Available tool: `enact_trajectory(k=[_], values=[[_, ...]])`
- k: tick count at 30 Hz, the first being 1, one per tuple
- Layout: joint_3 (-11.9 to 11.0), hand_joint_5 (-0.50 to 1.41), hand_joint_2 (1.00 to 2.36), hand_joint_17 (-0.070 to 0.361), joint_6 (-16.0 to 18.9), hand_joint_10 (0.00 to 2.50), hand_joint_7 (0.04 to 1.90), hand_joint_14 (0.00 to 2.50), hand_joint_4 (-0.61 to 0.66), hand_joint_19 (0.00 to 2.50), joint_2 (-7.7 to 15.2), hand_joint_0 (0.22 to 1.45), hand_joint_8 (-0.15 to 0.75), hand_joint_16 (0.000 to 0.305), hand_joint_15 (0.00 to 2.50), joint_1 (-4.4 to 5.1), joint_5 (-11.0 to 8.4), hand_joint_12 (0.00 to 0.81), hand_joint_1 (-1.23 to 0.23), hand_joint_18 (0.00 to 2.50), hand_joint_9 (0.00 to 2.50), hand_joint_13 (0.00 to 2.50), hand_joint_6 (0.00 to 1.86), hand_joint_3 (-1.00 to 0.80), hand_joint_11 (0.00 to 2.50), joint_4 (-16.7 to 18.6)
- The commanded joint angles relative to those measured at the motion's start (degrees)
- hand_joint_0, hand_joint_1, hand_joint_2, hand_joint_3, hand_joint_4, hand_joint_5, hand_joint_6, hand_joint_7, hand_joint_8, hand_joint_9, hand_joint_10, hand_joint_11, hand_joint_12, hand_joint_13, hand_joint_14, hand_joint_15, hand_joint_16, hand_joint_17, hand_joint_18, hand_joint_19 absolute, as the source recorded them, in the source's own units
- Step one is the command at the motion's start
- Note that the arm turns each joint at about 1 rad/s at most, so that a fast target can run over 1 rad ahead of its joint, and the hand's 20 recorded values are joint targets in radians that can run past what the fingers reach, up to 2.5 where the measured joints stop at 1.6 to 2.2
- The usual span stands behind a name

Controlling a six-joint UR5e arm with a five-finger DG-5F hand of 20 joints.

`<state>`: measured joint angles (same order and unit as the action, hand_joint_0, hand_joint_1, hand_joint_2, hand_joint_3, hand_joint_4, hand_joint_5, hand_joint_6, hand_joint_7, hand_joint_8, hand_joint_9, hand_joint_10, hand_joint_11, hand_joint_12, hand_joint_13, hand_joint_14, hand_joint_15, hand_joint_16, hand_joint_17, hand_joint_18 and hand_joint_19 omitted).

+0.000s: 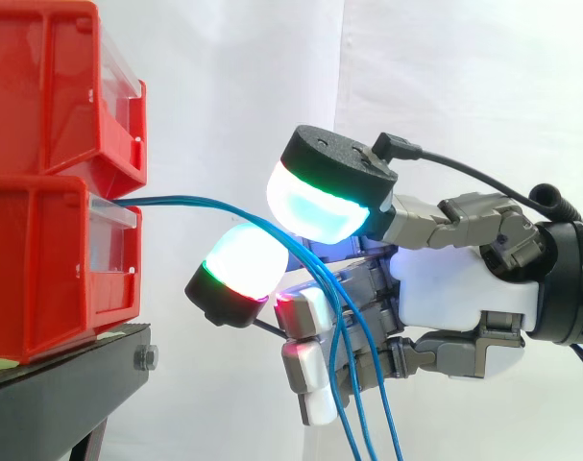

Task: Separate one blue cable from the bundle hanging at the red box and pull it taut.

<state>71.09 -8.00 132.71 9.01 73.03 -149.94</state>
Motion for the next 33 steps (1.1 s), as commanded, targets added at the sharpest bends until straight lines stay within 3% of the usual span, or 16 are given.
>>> enact_trajectory(k=[1, 7, 11, 16, 21, 27, 33], values=[[0.01, -0.19, 1.0, 0.1, 0.0, 0.02, 0.98, 0.02, 0.15, 0.64, 0.0, 0.61, 0.339, 0.045, 0.72, -0.04, 0.01, 0.41, -0.65, 0.94, 1.12, 1.12, 0.84, -0.5, 0.96, 0.0], [0.01, -0.18, 1.0, 0.101, 0.0, 0.02, 1.03, 0.02, 0.13, 0.66, 0.0, 0.63, 0.35, 0.045, 0.73, 0.04, 0.01, 0.41, -0.61, 0.94, 1.18, 1.13, 0.84, -0.45, 0.98, -0.09], [0.01, -0.18, 1.02, 0.101, 0.09, 0.02, 1.08, 0.03, 0.11, 0.67, -0.08, 0.61, 0.36, 0.045, 0.74, -0.04, 0.01, 0.417, -0.65, 0.96, 1.21, 1.15, 0.87, -0.25, 1.02, -0.79], [0.01, -0.18, 1.02, 0.103, 0.18, 0.02, 1.11, 0.02, 0.05, 0.67, 0.0, 0.62, 0.357, 0.046, 0.75, -0.04, -0.08, 0.418, -0.75, 0.97, 1.19, 1.14, 0.88, -0.17, 1.02, -2.02], [0.01, -0.2, 1.02, 0.101, 0.0, 0.02, 1.13, 0.03, 0.03, 0.66, 0.0, 0.71, 0.35, 0.045, 0.74, 0.04, -0.08, 0.41, -0.88, 0.97, 1.15, 1.11, 0.89, -0.28, 1.02, -1.85], [0.01, -0.2, 1.0, 0.098, 0.09, 0.02, 1.15, 0.02, 0.06, 0.65, 0.0, 0.78, 0.341, 0.044, 0.74, -0.04, -0.08, 0.4, -0.89, 0.96, 1.17, 1.11, 0.89, -0.5, 1.02, -2.02], [0.01, -0.19, 1.0, 0.096, 0.18, 0.02, 1.11, 0.02, 0.12, 0.65, -0.08, 0.75, 0.345, 0.043, 0.74, 0.04, 0.01, 0.397, -0.88, 0.98, 1.2, 1.11, 0.87, -0.5, 1.03, -2.02]])
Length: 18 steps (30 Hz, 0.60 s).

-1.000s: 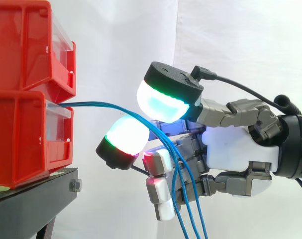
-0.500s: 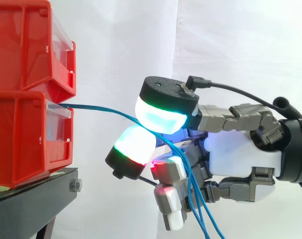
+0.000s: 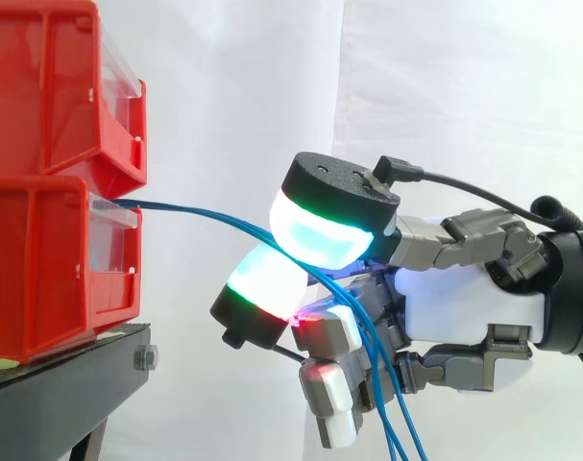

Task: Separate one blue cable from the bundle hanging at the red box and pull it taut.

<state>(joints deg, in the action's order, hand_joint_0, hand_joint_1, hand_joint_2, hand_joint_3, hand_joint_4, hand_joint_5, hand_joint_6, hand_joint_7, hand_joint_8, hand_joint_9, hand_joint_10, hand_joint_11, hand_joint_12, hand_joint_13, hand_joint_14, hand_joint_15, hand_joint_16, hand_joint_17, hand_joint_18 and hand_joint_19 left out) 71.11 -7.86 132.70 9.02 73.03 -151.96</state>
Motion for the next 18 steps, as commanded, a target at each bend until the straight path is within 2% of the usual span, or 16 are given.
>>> enact_trajectory(k=[1, 4, 9, 13, 18], values=[[0.0, -0.19, 1.0, 0.096, 0.04, 0.02, 1.1, 0.03, 0.11, 0.65, 0.02, 0.71, 0.349, 0.043, 0.74, -0.05, 0.01, 0.395, -0.86, 0.98, 1.21, 1.11, 0.87, -0.5, 1.04, -0.09], [-0.09, -0.18, 1.0, 0.096, 0.04, 0.02, 1.1, 0.03, 0.12, 0.67, 0.02, 0.61, 0.345, 0.043, 0.74, -0.05, 0.01, 0.4, -0.81, 0.97, 1.22, 1.12, 0.87, -0.5, 1.05, 0.0], [0.0, -0.17, 1.0, 0.102, 0.04, 0.02, 1.08, 0.03, 0.14, 0.69, 0.02, 0.55, 0.355, 0.045, 0.74, -0.05, -0.08, 0.417, -0.74, 0.99, 1.23, 1.12, 0.85, -0.5, 1.03, -0.09], [0.0, -0.17, 1.0, 0.105, 0.13, 0.02, 1.08, 0.02, 0.14, 0.68, 0.02, 0.53, 0.357, 0.047, 0.75, 0.04, -0.08, 0.423, -0.69, 0.99, 1.24, 1.12, 0.85, -0.5, 1.03, 0.0], [0.0, -0.17, 1.0, 0.1, 0.13, 0.02, 1.08, 0.02, 0.12, 0.71, 0.02, 0.59, 0.347, 0.044, 0.74, -0.05, 0.01, 0.411, -0.57, 0.98, 1.24, 1.12, 0.84, -0.5, 1.02, 0.0]])
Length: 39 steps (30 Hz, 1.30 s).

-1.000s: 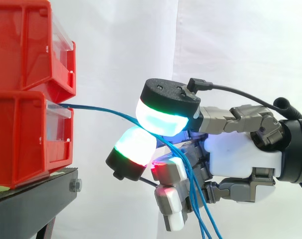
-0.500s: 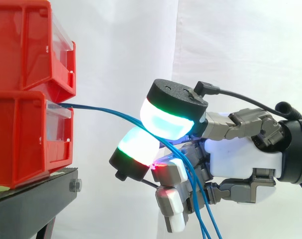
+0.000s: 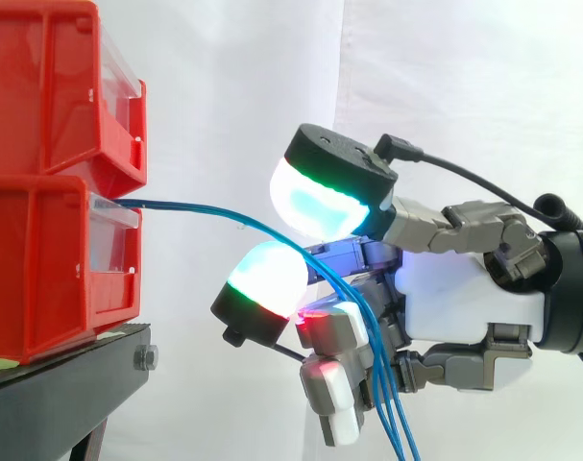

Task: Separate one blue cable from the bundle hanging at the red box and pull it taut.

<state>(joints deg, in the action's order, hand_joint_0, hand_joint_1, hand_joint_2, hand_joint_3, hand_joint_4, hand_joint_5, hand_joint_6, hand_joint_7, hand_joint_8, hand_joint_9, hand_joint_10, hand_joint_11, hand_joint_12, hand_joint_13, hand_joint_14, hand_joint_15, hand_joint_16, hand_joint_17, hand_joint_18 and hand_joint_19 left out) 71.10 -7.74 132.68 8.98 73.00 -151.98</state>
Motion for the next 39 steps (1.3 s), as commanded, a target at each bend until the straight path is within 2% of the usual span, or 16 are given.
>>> enact_trajectory(k=[1, 3, 6, 11, 14, 18, 21, 25, 30, 35, 39], values=[[0.0, -0.17, 1.0, 0.099, 0.01, 0.02, 1.09, 0.03, 0.12, 0.7, -0.05, 0.61, 0.346, 0.044, 0.75, -0.02, 0.03, 0.406, -0.56, 0.97, 1.24, 1.12, 0.84, -0.5, 1.02, 0.01], [0.0, -0.17, 1.0, 0.099, 0.01, 0.02, 1.11, 0.03, 0.09, 0.71, -0.05, 0.63, 0.35, 0.044, 0.75, 0.07, 0.03, 0.409, -0.6, 0.97, 1.24, 1.11, 0.84, -0.47, 1.02, 0.1], [0.0, -0.17, 1.02, 0.1, 0.01, 0.03, 1.16, 0.03, 0.09, 0.7, -0.05, 0.63, 0.352, 0.045, 0.76, 0.07, 0.03, 0.403, -0.71, 0.97, 1.22, 1.09, 0.84, -0.31, 1.03, 0.1], [0.0, -0.18, 1.02, 0.101, 0.01, 0.02, 1.15, 0.02, 0.06, 0.7, 0.03, 0.65, 0.354, 0.045, 0.77, -0.02, 0.03, 0.405, -0.8, 0.97, 1.18, 1.08, 0.86, -0.24, 1.04, 0.01], [0.0, -0.18, 1.02, 0.102, 0.1, 0.02, 1.2, 0.03, 0.04, 0.69, 0.03, 0.71, 0.349, 0.045, 0.76, -0.02, 0.03, 0.404, -0.89, 0.98, 1.16, 1.06, 0.86, -0.29, 1.03, -0.07], [0.0, -0.19, 1.01, 0.102, 0.27, 0.02, 1.15, 0.03, 0.04, 0.67, 0.03, 0.75, 0.345, 0.045, 0.75, -0.37, 0.12, 0.405, -0.91, 0.97, 1.15, 1.05, 0.86, -0.4, 1.04, -0.07], [0.0, -0.19, 1.0, 0.101, 0.36, 0.02, 1.19, 0.02, 0.04, 0.66, 0.03, 0.79, 0.334, 0.045, 0.75, -0.81, 0.21, 0.404, -0.91, 0.97, 1.14, 1.05, 0.87, -0.5, 1.04, -0.95], [0.0, -0.2, 1.0, 0.099, 0.71, 0.02, 1.13, 0.02, 0.03, 0.64, -0.05, 0.81, 0.321, 0.044, 0.74, -1.07, 0.47, 0.397, -0.89, 0.96, 1.12, 1.04, 0.87, -0.5, 1.03, -2.45], [0.0, -0.2, 1.0, 0.099, 0.1, 0.02, 1.1, 0.02, 0.07, 0.62, -1.02, 0.77, 0.308, 0.044, 0.74, -1.77, 2.67, 0.394, -0.92, 0.96, 1.09, 1.03, 0.87, -0.5, 1.04, -5.44], [0.0, -0.23, 1.0, 0.101, -1.31, 0.02, 1.06, 0.03, 0.08, 0.64, -1.64, 0.72, 0.289, 0.045, 0.74, -2.13, 3.11, 0.397, -0.97, 0.93, 0.96, 0.96, 0.87, -0.5, 1.02, -6.75], [0.0, -0.24, 1.0, 0.104, -1.4, 0.02, 1.03, 0.03, 0.11, 0.66, -1.64, 0.58, 0.299, 0.046, 0.74, -2.3, 3.11, 0.402, -0.95, 0.91, 0.94, 0.94, 0.86, -0.5, 1.02, -6.75]])
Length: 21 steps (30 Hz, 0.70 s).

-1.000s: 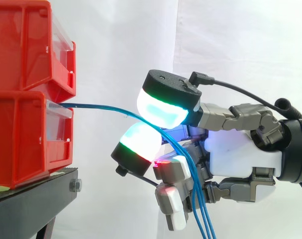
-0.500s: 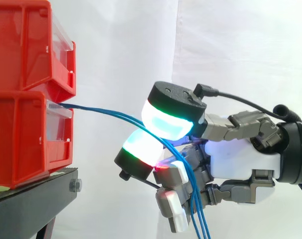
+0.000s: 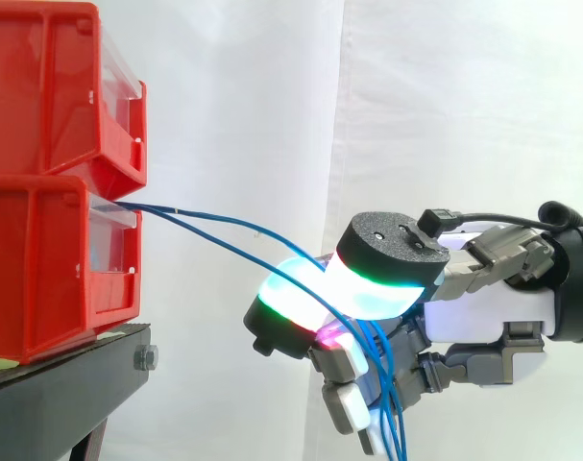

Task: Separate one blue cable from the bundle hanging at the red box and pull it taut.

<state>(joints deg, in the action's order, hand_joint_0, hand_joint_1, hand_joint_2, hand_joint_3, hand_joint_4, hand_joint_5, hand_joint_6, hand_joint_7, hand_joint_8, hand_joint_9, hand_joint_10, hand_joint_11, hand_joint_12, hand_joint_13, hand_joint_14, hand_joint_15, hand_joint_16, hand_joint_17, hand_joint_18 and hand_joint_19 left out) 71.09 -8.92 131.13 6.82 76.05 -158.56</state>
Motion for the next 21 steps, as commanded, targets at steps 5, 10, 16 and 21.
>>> enact_trajectory(k=[5, 10, 16, 21], values=[[0.01, -0.22, 1.0, 0.112, -0.22, 0.02, 0.99, 0.02, 0.14, 0.68, -0.17, 0.5, 0.332, 0.05, 0.73, -0.14, -0.03, 0.413, -0.82, 0.93, 0.99, 0.94, 0.85, -0.5, 1.0, -0.08], [0.01, -0.2, 1.0, 0.103, -0.49, 0.02, 1.02, 0.03, 0.12, 0.71, -0.17, 0.58, 0.324, 0.046, 0.74, -0.23, -0.03, 0.385, -0.54, 0.92, 1.05, 0.94, 0.83, -0.5, 0.99, 0.01], [0.01, -0.2, 1.01, 0.101, -0.4, 0.02, 1.06, 0.02, 0.1, 0.71, -0.17, 0.63, 0.325, 0.045, 0.74, -0.23, -0.03, 0.381, -0.58, 0.91, 1.07, 0.95, 0.83, -0.38, 1.0, -0.08], [-0.08, -0.21, 1.02, 0.102, -0.4, 0.02, 1.09, 0.02, 0.11, 0.71, -0.26, 0.64, 0.328, 0.046, 0.75, -0.23, -0.03, 0.386, -0.76, 0.91, 1.04, 0.93, 0.85, -0.23, 1.01, -0.08]])
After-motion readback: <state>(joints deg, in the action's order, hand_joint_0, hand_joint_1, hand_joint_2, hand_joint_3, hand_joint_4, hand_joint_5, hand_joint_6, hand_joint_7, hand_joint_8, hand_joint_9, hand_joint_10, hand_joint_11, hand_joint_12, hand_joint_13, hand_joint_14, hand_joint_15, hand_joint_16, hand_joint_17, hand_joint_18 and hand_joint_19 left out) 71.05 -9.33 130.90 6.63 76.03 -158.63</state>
